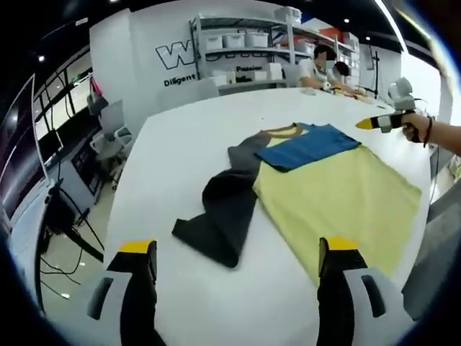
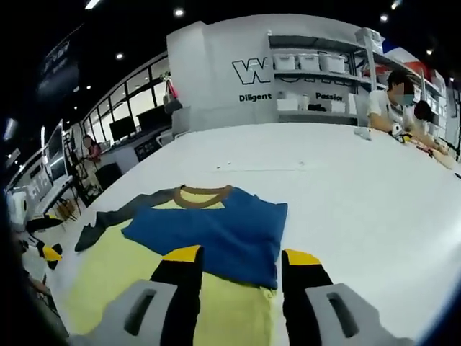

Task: Fold the garment on the visible template until the final outline fits inside the template.

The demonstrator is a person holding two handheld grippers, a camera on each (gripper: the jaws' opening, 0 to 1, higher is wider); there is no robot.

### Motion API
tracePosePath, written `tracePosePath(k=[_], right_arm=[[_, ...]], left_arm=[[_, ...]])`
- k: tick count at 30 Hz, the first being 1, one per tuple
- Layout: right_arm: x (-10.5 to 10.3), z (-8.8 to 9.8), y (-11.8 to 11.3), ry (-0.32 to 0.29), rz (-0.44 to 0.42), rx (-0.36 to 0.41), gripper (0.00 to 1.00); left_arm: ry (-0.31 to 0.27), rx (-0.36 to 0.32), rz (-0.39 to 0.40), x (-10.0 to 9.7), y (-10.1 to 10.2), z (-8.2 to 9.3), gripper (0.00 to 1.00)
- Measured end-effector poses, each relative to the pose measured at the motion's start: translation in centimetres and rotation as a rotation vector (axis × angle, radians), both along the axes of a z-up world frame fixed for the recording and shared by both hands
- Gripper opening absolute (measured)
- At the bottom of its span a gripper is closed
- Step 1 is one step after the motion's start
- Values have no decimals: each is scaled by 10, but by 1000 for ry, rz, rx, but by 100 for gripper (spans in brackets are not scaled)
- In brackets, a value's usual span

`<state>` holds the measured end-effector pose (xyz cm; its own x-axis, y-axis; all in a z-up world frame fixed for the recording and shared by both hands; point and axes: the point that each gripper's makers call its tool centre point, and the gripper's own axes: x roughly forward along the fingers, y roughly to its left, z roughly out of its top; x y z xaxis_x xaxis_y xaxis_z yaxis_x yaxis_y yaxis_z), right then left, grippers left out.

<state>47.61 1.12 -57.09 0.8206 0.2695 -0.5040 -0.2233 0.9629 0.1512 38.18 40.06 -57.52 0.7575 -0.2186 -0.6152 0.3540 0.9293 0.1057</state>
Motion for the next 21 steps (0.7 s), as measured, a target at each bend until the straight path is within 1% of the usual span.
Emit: tracePosePath(k=[3, 5, 6, 8, 9, 12, 14, 16, 17, 18, 19, 21], right_arm=[[-8, 5, 5, 1, 27, 29, 57], [-9, 6, 6, -1, 28, 36, 60], [-13, 8, 7, 3, 38, 35, 61], [-16, 11, 7, -1, 45, 36, 61], [-18, 13, 6, 1, 49, 36, 61], [-23, 21, 7, -15, 52, 88, 62], [-28, 25, 8, -20, 66, 90, 65], [-33, 31, 9, -37, 81, 101, 67], [-36, 32, 8, -33, 87, 105, 68], [-38, 33, 8, -36, 91, 106, 70], [-40, 35, 7, -41, 100, 104, 72], [-46, 38, 8, -50, 121, 114, 75]], left_arm=[[9, 10, 0, 3, 2, -5, 87], [16, 29, -5, 4, 4, -8, 83], [27, 49, -13, 5, 6, -12, 84], [34, 65, -12, 7, 7, -16, 86], [32, 71, -14, 9, 8, -18, 84], [29, 74, -20, 13, 8, -22, 78], [31, 79, -27, 13, 7, -25, 77], [44, 120, -44, 13, 9, -31, 73], [57, 144, -54, 11, 10, -35, 71], [75, 164, -59, 10, 12, -38, 66], [100, 191, -46, 8, 16, -43, 62], [100, 194, -53, 8, 15, -45, 56]])
